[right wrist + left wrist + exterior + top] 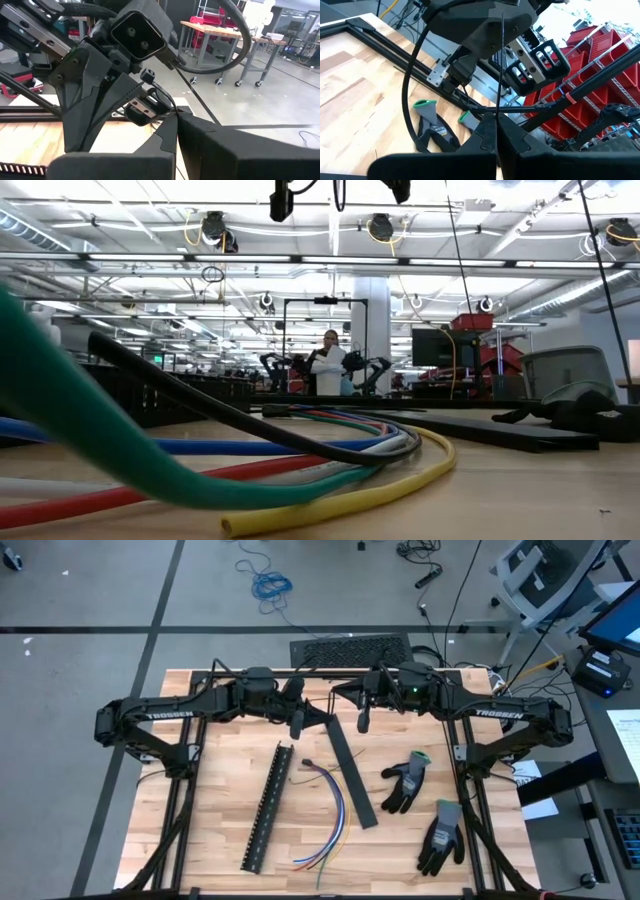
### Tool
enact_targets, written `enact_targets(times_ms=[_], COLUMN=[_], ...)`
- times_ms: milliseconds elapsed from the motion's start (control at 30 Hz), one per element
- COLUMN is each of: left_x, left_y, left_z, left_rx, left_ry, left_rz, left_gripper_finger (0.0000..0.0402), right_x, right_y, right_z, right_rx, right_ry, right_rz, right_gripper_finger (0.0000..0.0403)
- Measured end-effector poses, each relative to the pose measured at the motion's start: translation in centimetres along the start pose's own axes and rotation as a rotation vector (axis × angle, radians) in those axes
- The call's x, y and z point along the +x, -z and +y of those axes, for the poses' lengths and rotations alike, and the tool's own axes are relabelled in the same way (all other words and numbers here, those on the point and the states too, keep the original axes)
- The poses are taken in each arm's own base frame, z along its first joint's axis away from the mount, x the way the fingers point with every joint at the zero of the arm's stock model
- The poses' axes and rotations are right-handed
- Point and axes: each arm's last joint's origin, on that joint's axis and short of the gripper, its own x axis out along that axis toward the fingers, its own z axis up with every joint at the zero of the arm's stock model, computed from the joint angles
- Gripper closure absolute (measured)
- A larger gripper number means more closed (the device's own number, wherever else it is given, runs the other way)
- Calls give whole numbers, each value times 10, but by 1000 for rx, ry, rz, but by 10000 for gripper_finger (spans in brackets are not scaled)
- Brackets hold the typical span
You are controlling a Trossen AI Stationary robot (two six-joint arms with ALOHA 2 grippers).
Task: Ziptie cables
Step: Wrap the black zip tie on the cables
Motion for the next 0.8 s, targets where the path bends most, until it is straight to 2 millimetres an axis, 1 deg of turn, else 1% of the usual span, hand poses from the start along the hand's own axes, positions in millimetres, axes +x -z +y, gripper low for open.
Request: enact_targets(times_ms=[167, 267, 800], left_x=[1, 1, 0], left_y=[2, 2, 0], left_z=[-4, -5, -2], left_rx=[3, -15, -16], left_ry=[33, 58, 47], left_rz=[14, 23, 19], left_gripper_finger=[401, 401, 401], right_x=[1, 3, 3], right_y=[1, 3, 1], right_z=[-2, -1, 9], right_rx=[6, 7, 12], right_ry=[59, 52, 9], right_rz=[12, 15, -1], right_gripper_finger=[403, 403, 403])
